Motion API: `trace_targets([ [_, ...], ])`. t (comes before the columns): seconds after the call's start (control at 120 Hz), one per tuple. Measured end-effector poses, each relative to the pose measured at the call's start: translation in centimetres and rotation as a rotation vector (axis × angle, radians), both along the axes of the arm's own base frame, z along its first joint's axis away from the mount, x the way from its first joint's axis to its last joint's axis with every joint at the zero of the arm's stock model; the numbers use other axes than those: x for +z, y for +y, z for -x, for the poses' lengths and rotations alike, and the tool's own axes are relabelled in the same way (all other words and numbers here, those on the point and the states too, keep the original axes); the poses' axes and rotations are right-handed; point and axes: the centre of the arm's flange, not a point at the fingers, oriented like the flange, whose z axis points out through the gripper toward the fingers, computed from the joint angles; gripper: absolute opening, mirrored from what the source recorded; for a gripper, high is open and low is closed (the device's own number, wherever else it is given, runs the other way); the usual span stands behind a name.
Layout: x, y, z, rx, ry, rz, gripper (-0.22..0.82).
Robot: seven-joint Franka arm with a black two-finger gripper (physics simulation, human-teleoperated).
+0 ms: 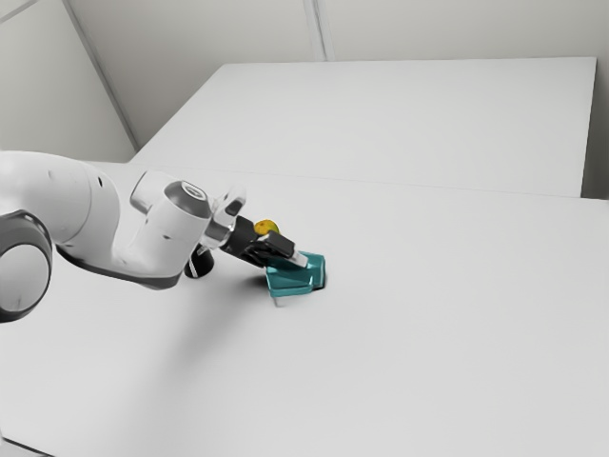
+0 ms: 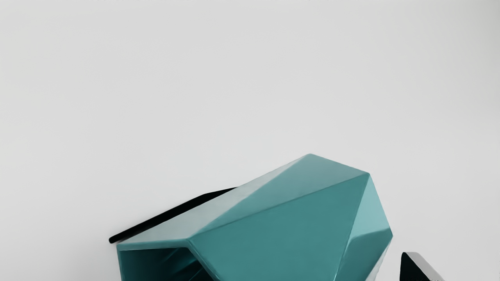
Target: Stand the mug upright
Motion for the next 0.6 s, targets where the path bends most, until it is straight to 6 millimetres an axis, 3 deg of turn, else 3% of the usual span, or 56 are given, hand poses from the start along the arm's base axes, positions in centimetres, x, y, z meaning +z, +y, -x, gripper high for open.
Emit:
trace_targets([
  [0.342,1.0,-1.1,-0.5,-0.051,-0.071,0.001,0.03],
  [0.6,3.0,-2.4,-0.9,-0.091,-0.131,-0.001,-0.13],
])
